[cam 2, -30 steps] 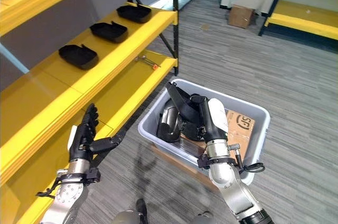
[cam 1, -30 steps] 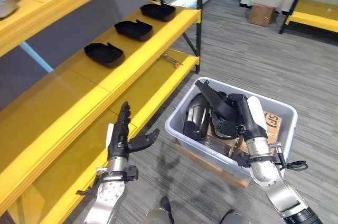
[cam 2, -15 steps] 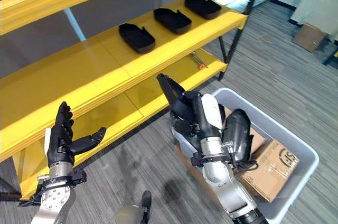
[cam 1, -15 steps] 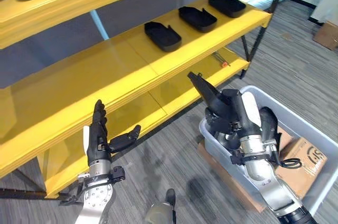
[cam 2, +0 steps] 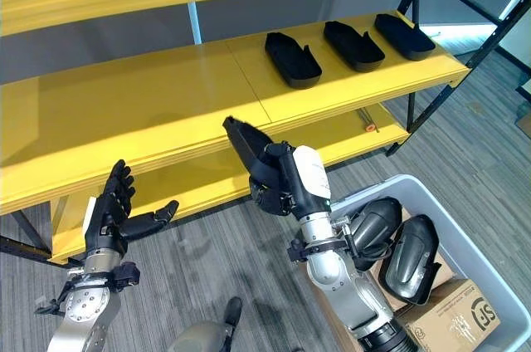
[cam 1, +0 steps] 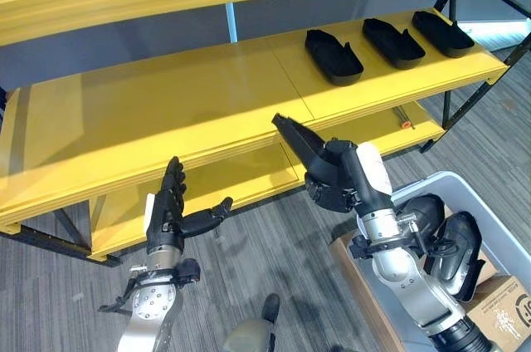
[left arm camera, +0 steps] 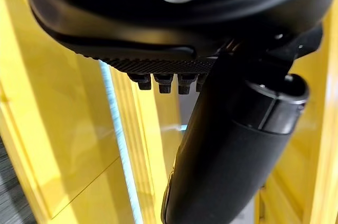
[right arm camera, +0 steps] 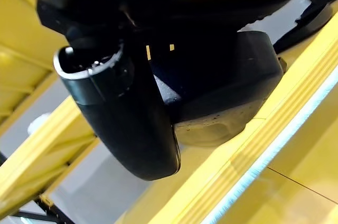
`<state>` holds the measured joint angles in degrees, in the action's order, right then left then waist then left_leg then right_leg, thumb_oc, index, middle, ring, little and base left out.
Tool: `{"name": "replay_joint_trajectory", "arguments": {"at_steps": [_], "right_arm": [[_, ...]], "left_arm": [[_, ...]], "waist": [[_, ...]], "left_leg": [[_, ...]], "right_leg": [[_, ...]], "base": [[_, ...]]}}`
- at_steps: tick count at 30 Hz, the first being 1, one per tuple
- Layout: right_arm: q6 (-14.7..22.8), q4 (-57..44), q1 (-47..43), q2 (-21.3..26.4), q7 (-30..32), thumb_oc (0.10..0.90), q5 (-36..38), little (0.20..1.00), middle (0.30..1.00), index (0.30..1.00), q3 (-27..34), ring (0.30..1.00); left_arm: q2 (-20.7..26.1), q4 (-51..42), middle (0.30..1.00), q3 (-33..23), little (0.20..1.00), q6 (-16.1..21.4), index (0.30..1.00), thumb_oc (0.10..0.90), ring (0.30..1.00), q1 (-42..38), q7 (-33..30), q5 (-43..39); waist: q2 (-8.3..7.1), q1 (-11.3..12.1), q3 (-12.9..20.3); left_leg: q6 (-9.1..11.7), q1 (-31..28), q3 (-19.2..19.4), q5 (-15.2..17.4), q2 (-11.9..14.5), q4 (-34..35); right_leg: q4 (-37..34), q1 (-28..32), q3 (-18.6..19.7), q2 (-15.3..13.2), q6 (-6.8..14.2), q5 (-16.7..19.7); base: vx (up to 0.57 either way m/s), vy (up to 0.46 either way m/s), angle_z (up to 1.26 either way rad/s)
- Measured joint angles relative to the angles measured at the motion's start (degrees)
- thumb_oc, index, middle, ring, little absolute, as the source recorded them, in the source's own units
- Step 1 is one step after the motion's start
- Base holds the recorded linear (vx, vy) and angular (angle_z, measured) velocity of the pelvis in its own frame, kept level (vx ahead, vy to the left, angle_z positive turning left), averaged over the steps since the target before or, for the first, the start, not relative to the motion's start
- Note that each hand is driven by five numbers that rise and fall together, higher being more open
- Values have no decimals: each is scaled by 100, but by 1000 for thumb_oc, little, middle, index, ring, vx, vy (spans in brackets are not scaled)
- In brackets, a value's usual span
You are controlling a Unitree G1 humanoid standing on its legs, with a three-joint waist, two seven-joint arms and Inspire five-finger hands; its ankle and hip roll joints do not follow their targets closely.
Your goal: Move parts from the plastic box to the shelf.
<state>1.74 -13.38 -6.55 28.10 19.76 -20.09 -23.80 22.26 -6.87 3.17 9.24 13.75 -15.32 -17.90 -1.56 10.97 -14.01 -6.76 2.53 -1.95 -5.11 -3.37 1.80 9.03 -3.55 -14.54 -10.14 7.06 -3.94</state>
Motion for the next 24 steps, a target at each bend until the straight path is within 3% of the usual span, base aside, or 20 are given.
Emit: {"name": "replay_joint_trajectory", "arguments": {"at_steps": [2, 3, 7, 9, 11, 14, 24], "right_arm": [[45, 30, 10, 69, -41, 400, 0, 300, 300, 300, -7, 300], [77, 31, 54, 162, -42, 400, -3, 300, 300, 300, -8, 300], [212, 32, 295, 229, -54, 400, -9, 300, 300, 300, 30, 300], [334, 79, 383, 324, -117, 400, -5, 300, 300, 300, 40, 300], [387, 83, 379, 461, -256, 400, -6, 300, 300, 300, 39, 300], [461, 82, 383, 645, -379, 400, -7, 300, 300, 300, 44, 300], [569, 82, 381, 720, -370, 400, -19, 300, 300, 300, 135, 300]], "left_arm": [[-22, 3, 1000, 132, 1000, 0, 1000, 900, 1000, 29, 0, -164], [-40, 9, 1000, 284, 1000, 3, 1000, 900, 1000, 0, -2, -238], [-90, 12, 1000, 638, 1000, 96, 1000, 900, 1000, -127, 92, -217], [-119, 3, 1000, 750, 1000, 174, 1000, 900, 1000, -130, 85, -217], [-121, -41, 1000, 740, 1000, 231, 1000, 900, 1000, -114, 31, -233], [-133, -42, 1000, 739, 1000, 233, 1000, 900, 1000, -134, -40, -437], [-187, -58, 1000, 739, 1000, 201, 1000, 900, 1000, -75, -67, -446]], "waist": [[14, -109, -8], [50, -323, -28], [-33, -618, -21], [-26, -673, -13], [13, -615, -12], [-2, -615, -14], [-17, -545, -20]], "left_leg": [[8, -99, -34, 3, -3, 82], [27, -184, -242, -10, 3, 116], [127, -370, -630, 17, -59, 260], [248, -443, -769, 87, -93, 268], [472, -506, -754, 134, 65, 264], [604, -580, -742, 194, 192, 263], [733, -660, -690, 329, 307, 251]], "right_leg": [[-324, -198, 46, 165, 19, 333], [-483, -225, 309, 353, 64, 501], [-817, -293, 952, 603, -17, 891], [-1105, -69, 933, 607, -288, 1224], [-1302, 89, 908, 773, -412, 1282], [-1392, 235, 860, 905, -562, 1251], [-1391, 412, 716, 1002, -676, 1063]], "base": [[166, -58, 2], [162, -71, 43], [147, -121, 62], [196, -141, 46], [165, -157, 0], [102, -158, 2], [116, -203, 8]]}}
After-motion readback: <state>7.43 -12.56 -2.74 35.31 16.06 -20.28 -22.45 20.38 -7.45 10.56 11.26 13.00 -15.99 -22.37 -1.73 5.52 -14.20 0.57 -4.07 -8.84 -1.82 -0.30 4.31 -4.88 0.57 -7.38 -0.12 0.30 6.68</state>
